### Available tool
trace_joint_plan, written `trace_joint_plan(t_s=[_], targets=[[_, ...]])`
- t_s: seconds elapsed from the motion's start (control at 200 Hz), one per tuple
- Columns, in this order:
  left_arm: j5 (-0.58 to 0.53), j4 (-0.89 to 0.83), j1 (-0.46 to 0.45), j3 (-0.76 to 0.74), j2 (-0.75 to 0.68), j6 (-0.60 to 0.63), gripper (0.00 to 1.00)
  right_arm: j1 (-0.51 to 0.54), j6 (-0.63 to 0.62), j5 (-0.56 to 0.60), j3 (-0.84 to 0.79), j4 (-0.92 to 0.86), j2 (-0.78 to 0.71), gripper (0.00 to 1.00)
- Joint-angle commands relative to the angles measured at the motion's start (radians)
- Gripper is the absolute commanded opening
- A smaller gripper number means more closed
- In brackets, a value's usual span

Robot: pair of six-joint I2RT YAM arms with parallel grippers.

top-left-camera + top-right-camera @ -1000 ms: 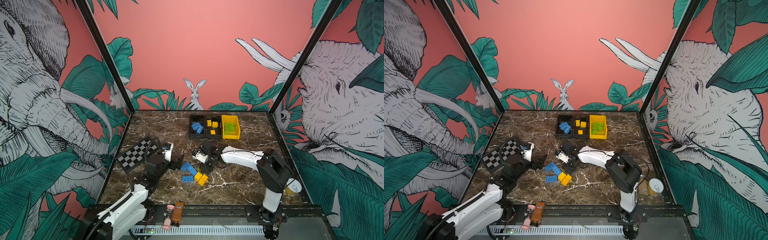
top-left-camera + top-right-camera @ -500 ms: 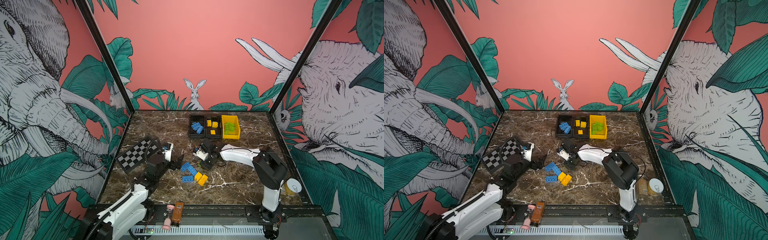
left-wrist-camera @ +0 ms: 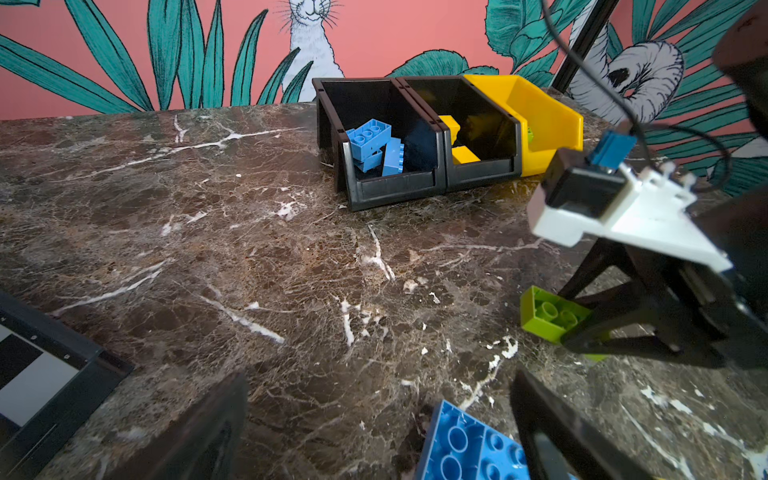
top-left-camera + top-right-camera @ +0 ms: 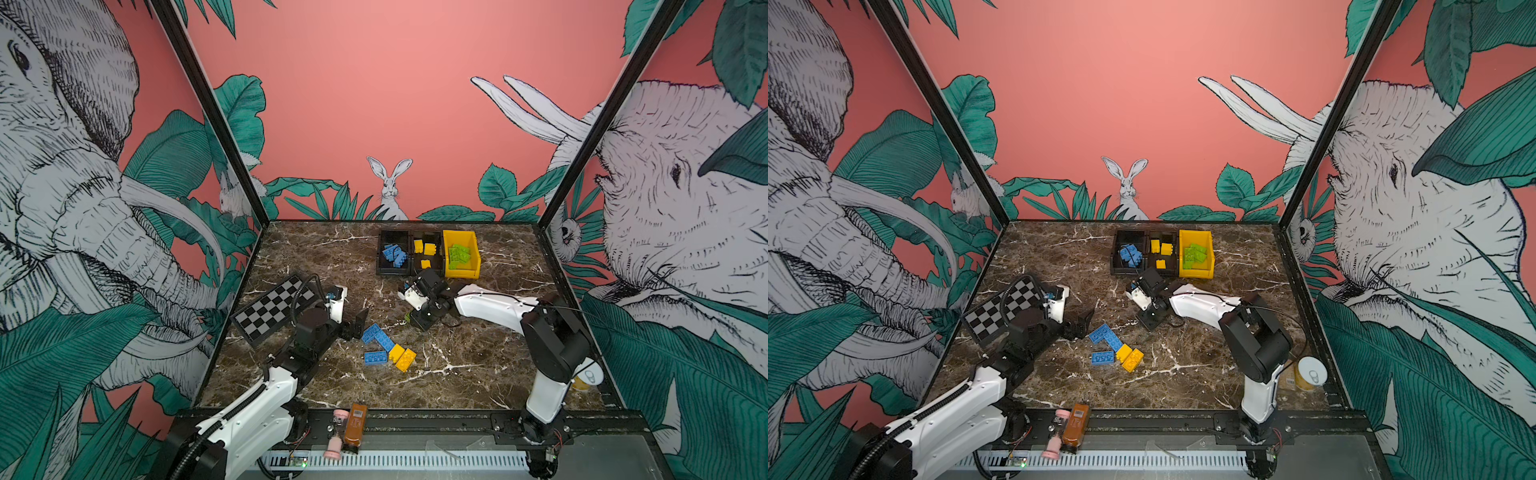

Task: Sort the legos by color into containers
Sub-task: 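Return the right gripper to the pile and grasp a lime-green brick, then carry the lime-green brick with the right gripper and release into yellow bin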

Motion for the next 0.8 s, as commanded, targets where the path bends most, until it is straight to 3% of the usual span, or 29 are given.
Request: trace_joint_plan(t_s=[0.0,0.3,0.43,0.495,0.795], targets=[[-0.003,-0.005,-0.002,0.006,-0.004,0.007,0.99,-0.038,0.019,0.009,-0.009,0.021,-0.059,0.28],[0.004,-0.008,-0.002,0.007,-0.008,0.007,0.99,-0.238,-0.020,0.073,0.097,0.002,-0.112,0.26],[0.007,-0.013,-0.001,0.007,-0.017,0.006,0.99,-0.351,-0.004,0.022,0.132,0.099,-0.081,0.25],[0.006,-0.015,-0.002,0.005,-0.023,0.006,0.99,-0.389,0.009,0.011,0.164,0.154,-0.051,0.25],[0.009,-0.023,-0.002,0.004,-0.039,0.003,0.99,-0.514,0.077,-0.010,0.447,0.097,0.183,0.26]])
